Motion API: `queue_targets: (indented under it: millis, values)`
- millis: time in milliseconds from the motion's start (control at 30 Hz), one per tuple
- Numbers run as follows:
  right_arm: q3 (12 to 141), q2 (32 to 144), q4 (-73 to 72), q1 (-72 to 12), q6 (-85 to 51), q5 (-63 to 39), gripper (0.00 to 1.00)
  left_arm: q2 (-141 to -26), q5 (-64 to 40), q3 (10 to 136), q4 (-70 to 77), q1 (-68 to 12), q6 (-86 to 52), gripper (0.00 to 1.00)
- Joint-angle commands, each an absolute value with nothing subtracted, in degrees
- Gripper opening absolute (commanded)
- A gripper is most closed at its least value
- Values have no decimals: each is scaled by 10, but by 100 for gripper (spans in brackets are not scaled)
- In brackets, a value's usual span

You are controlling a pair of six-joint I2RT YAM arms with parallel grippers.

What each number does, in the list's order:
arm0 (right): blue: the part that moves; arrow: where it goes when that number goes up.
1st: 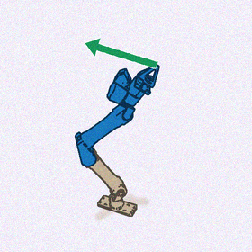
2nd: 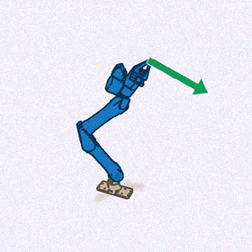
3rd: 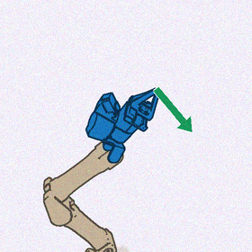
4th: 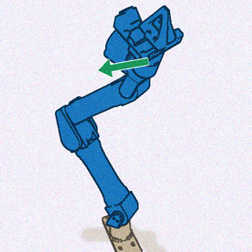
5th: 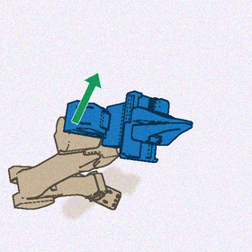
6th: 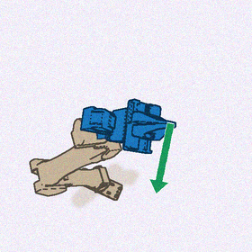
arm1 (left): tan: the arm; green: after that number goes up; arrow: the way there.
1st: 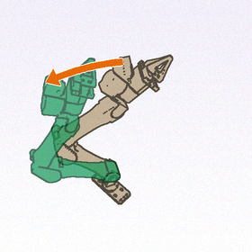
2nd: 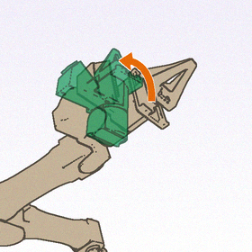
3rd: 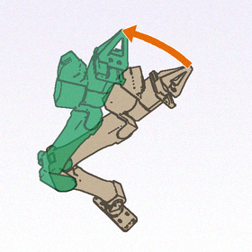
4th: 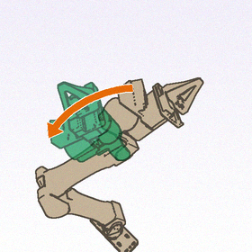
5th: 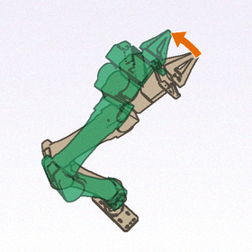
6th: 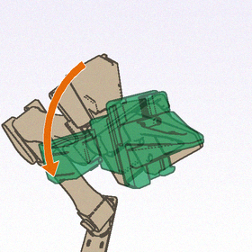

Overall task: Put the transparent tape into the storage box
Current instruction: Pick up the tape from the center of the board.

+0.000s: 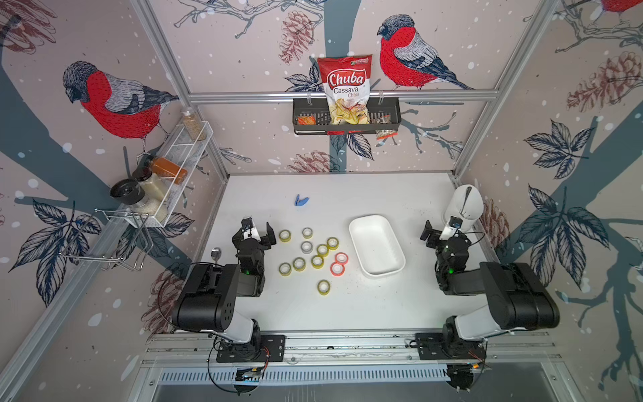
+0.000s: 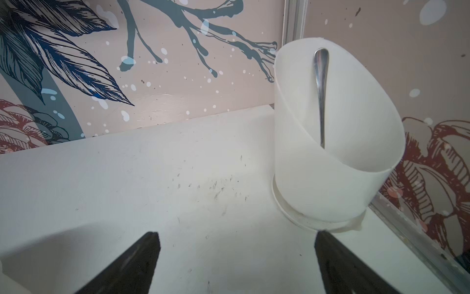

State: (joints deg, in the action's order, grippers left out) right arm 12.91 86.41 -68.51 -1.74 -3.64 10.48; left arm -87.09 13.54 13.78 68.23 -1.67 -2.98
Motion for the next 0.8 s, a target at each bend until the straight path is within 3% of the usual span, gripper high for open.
queue_targets:
  millis: [0,400,567,767]
  values:
    - [130,864,-702,-15,-41,104,100,-870,134,140,697,-17,-25,99]
    - [139,835,-680,-16,-41,114,100,-865,133,141,699,-16,-25,95]
    - [210,732,-486,-58,-41,190,100,-792,171,314,352,-29,-48,93]
    - [358,680,-202,-103,-103,163,92,-747,151,441,126,-84,-103,93]
